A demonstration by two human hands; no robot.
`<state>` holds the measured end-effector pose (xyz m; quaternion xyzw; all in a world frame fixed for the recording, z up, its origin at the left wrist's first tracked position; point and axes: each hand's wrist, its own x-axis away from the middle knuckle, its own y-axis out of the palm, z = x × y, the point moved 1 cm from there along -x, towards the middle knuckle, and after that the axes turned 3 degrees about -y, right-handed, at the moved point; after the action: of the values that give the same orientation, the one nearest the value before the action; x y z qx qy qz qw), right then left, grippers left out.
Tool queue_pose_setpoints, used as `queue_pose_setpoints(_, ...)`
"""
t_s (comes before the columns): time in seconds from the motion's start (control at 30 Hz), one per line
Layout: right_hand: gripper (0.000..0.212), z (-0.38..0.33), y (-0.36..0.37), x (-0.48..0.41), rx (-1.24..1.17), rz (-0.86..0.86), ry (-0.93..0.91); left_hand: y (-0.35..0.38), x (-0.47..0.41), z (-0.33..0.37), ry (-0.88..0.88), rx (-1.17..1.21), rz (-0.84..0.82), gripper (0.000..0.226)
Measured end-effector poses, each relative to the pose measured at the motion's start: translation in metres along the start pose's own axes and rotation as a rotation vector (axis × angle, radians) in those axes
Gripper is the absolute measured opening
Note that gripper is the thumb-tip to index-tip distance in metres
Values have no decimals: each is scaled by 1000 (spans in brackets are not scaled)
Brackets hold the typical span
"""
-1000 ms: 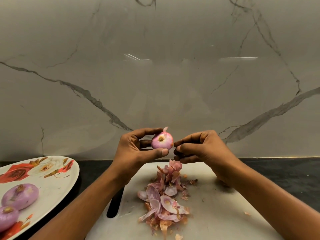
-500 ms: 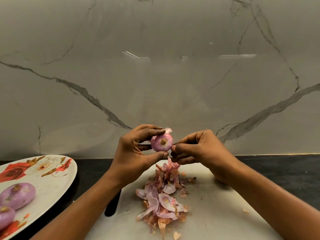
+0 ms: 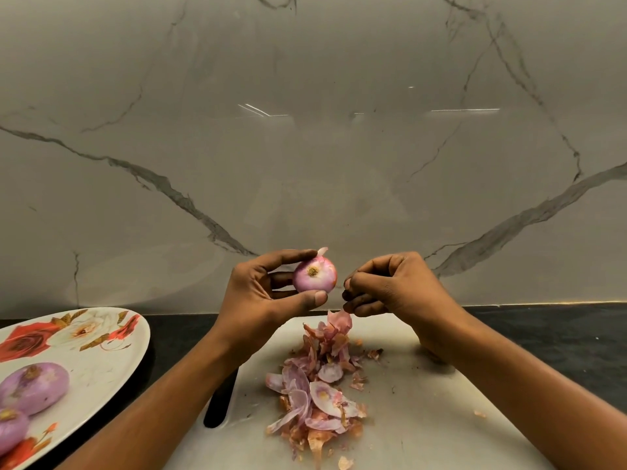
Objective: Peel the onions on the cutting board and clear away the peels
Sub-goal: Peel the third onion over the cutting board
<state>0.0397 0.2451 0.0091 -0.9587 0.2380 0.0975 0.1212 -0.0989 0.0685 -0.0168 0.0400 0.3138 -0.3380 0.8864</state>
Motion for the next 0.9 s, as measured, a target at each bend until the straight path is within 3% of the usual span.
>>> queue_pose_setpoints(0.23, 21, -2, 1, -1, -202, -170, 77, -1, 0, 2, -72, 65, -34, 60)
queue_pose_setpoints(0.37, 27, -1, 2, -2, -168, -154, 57, -1, 1, 2, -65, 50, -43, 59)
queue_pose_setpoints(0.57, 14, 1, 3, 1, -140, -67, -10, 0, 1, 6, -72, 107, -62, 59)
queue_pose_setpoints(0.9, 24, 1, 3, -1, -167, -134, 24, -2, 1, 6, -77, 69, -47, 60)
